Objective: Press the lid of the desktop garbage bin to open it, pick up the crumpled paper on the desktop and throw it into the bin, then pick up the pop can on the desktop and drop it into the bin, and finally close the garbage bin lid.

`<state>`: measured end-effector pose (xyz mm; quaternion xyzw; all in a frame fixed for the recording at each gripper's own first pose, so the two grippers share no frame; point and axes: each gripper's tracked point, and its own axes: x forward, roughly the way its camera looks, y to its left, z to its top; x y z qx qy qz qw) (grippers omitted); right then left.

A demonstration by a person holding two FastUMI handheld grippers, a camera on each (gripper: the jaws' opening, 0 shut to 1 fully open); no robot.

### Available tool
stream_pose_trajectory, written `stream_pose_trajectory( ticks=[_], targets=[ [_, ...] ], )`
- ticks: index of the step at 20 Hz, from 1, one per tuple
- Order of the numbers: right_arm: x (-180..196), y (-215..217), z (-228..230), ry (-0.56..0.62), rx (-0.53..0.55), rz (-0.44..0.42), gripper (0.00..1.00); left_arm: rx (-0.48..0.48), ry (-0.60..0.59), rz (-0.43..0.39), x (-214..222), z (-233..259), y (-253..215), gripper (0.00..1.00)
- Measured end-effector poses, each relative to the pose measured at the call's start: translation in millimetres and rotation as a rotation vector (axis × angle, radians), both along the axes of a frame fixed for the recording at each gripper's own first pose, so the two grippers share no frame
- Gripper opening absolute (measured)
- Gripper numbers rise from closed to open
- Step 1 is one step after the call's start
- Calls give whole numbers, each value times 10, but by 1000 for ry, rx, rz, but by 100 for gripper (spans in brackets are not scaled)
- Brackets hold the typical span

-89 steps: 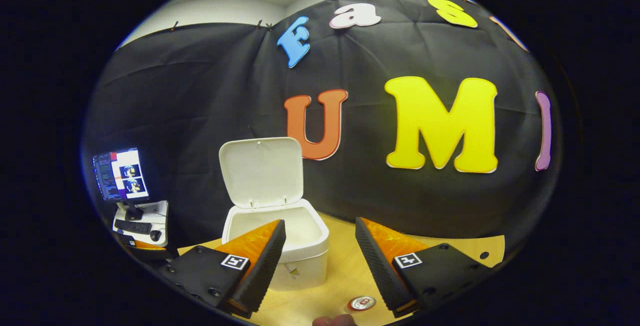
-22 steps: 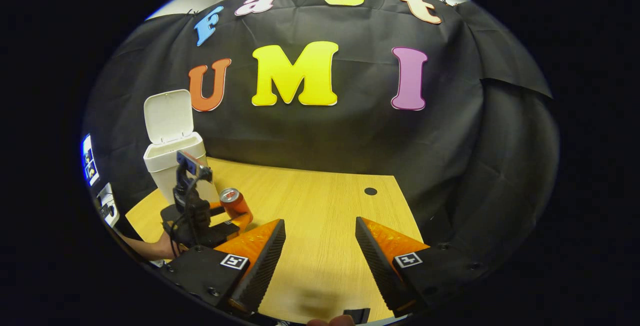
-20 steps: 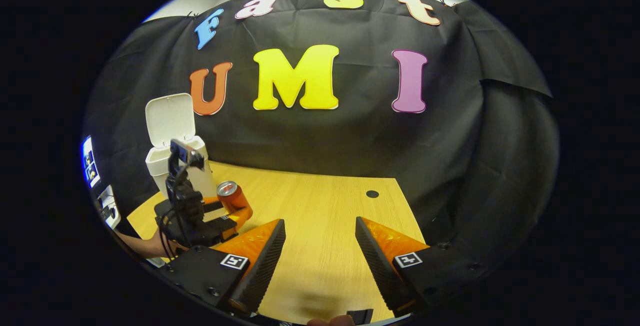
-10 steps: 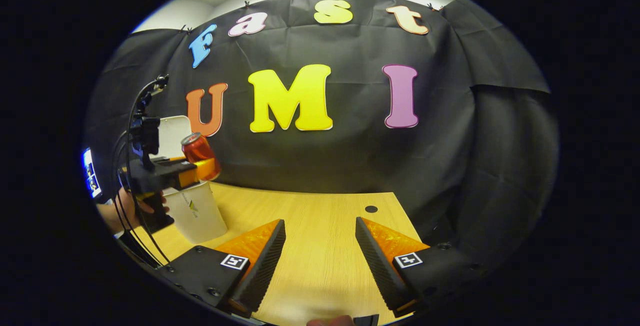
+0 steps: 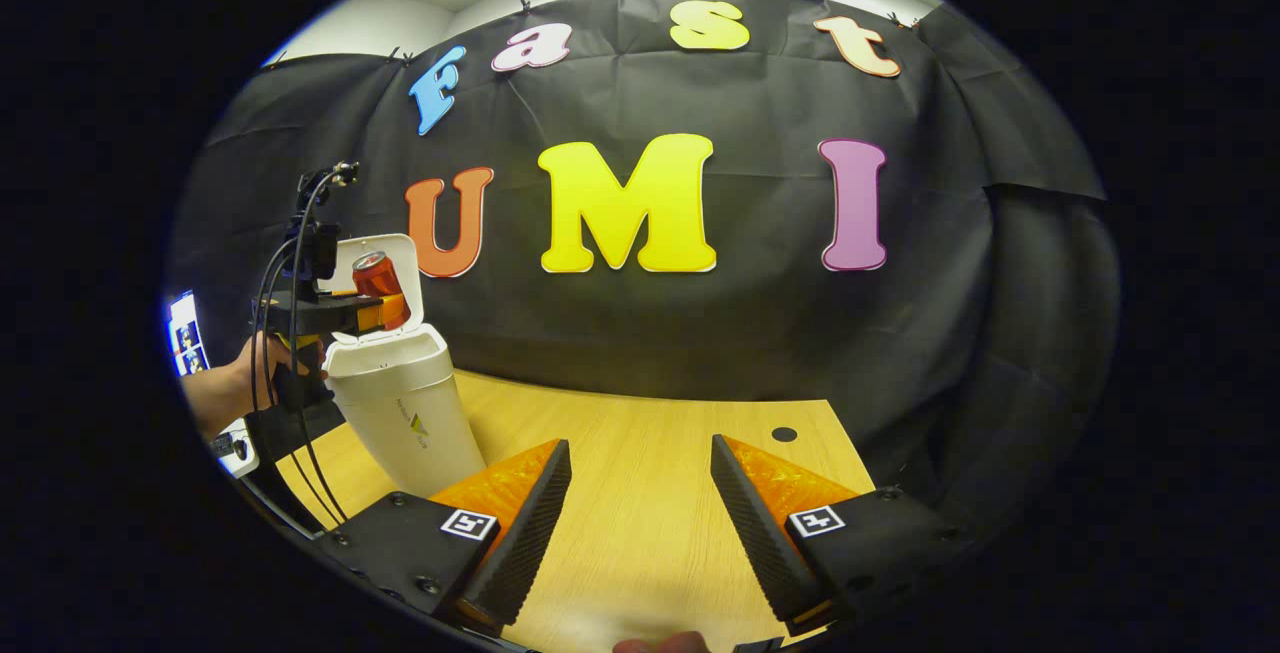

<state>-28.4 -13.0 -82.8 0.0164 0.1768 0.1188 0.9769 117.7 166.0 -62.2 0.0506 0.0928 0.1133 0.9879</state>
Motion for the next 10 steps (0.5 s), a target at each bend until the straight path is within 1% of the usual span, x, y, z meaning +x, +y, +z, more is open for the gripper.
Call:
stream_pose_trajectory(
  ticks=[2,5,8,9,10],
  targets=[
    [-5,65,-11,5,-6,5,90,-11,20,25,-22,-92,128,86],
    [-25,170,-30,12,-15,19,90,-27,65,42,-43,-257,221,86],
    [-34,243,-38,17,-19,32,90,-34,60,53,-75,-261,244,91],
    [-42,256,-49,19,-19,34,88,-35,57,54,-96,-252,235,92],
    [-45,273,-54,22,-21,38,90,-34,51,56,-116,-225,226,93]
  ],
)
